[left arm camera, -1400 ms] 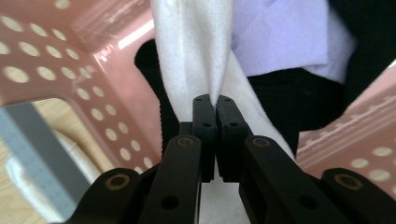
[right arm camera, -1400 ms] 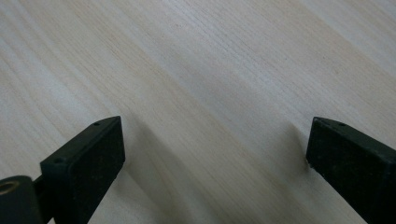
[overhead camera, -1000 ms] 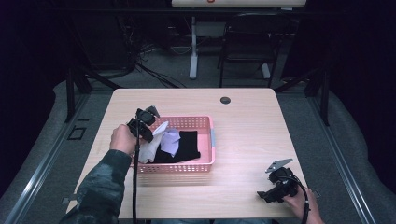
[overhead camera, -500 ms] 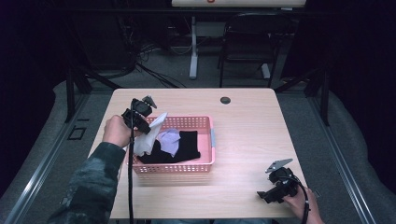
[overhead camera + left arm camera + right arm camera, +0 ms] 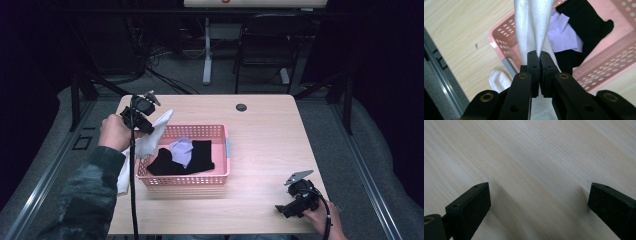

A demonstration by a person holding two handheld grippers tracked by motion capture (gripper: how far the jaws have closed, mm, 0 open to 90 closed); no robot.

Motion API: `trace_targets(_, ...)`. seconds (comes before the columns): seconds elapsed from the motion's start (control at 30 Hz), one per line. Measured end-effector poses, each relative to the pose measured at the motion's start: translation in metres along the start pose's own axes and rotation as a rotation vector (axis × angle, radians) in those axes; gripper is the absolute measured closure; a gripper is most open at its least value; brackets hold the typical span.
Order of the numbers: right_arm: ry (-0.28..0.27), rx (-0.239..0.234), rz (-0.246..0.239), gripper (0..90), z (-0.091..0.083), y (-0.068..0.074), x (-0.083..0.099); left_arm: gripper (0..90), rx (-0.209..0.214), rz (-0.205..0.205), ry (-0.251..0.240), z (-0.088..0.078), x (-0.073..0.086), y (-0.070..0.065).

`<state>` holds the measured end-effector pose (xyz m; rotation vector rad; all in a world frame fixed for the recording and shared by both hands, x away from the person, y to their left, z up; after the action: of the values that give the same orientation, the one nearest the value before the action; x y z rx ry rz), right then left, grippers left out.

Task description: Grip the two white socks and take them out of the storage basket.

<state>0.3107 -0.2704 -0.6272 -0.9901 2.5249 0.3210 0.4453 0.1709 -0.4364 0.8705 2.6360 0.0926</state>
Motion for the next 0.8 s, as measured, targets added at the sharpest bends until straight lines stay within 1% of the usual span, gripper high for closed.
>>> trace_targets(0.1, 0.001, 0.001, 0.000, 3.6, 0.000, 0.000, 0.000, 88.0, -0.021, -0.012, -0.005, -0.006, 0.003, 0.007)
trace_targets(0.23, 0.006, 0.010, -0.004, 3.6, 0.000, -0.001, 0.000, 88.0, -0.037, -0.028, -0.002, -0.012, 0.010, 0.017)
trace_targets(0.3, 0.008, 0.009, -0.007, 3.6, 0.000, -0.001, 0.000, 88.0, -0.043, -0.038, 0.000, -0.014, 0.014, 0.022)
trace_targets(0.37, -0.001, 0.001, 0.000, 3.6, 0.000, 0.000, 0.000, 88.0, -0.052, -0.057, -0.005, -0.015, 0.018, 0.028)
trace_targets(0.4, -0.001, 0.001, 0.000, 3.6, 0.000, 0.000, 0.000, 88.0, -0.052, -0.057, -0.005, -0.015, 0.018, 0.028)
trace_targets(0.43, 0.002, 0.003, 0.000, 3.6, 0.000, 0.000, 0.000, 88.0, -0.064, -0.081, -0.003, -0.016, 0.026, 0.037)
trace_targets(0.47, 0.013, 0.006, 0.002, 3.6, -0.001, 0.000, 0.001, 88.0, -0.071, -0.089, -0.001, -0.016, 0.029, 0.039)
trace_targets(0.5, 0.008, 0.001, 0.004, 3.6, 0.000, 0.000, 0.000, 88.0, -0.075, -0.104, -0.001, -0.014, 0.033, 0.044)
trace_targets(0.53, 0.002, 0.004, 0.000, 3.6, 0.000, 0.000, 0.000, 88.0, -0.073, -0.110, 0.003, -0.014, 0.036, 0.046)
trace_targets(0.57, 0.008, 0.009, -0.003, 3.6, -0.001, -0.001, 0.000, 88.0, -0.081, -0.116, 0.005, -0.013, 0.040, 0.050)
trace_targets(0.6, 0.014, 0.008, 0.000, 3.6, -0.001, 0.000, 0.001, 88.0, -0.080, -0.126, 0.009, -0.012, 0.044, 0.053)
trace_targets(0.73, 0.008, -0.002, 0.009, 3.6, 0.000, 0.001, 0.000, 88.0, -0.085, -0.169, 0.009, -0.010, 0.057, 0.066)
trace_targets(0.77, 0.002, -0.002, 0.001, 3.6, 0.001, 0.000, 0.000, 87.9, -0.092, -0.182, 0.012, -0.009, 0.060, 0.069)
trace_targets(0.8, 0.001, 0.002, 0.004, 3.5, 0.001, 0.000, 0.000, 88.0, -0.112, -0.185, 0.023, -0.007, 0.064, 0.073)
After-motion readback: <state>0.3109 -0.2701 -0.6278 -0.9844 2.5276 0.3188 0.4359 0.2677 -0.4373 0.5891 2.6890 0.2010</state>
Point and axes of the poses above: each handheld gripper's, and its own axes: z roughly forward along the jaws, x roughly out of its underside, y roughly to its left, the point moved 7 cm from there along z, roughly forward along the jaws, and after that the axes turned 3 degrees about -x, right-handed, at the moved point
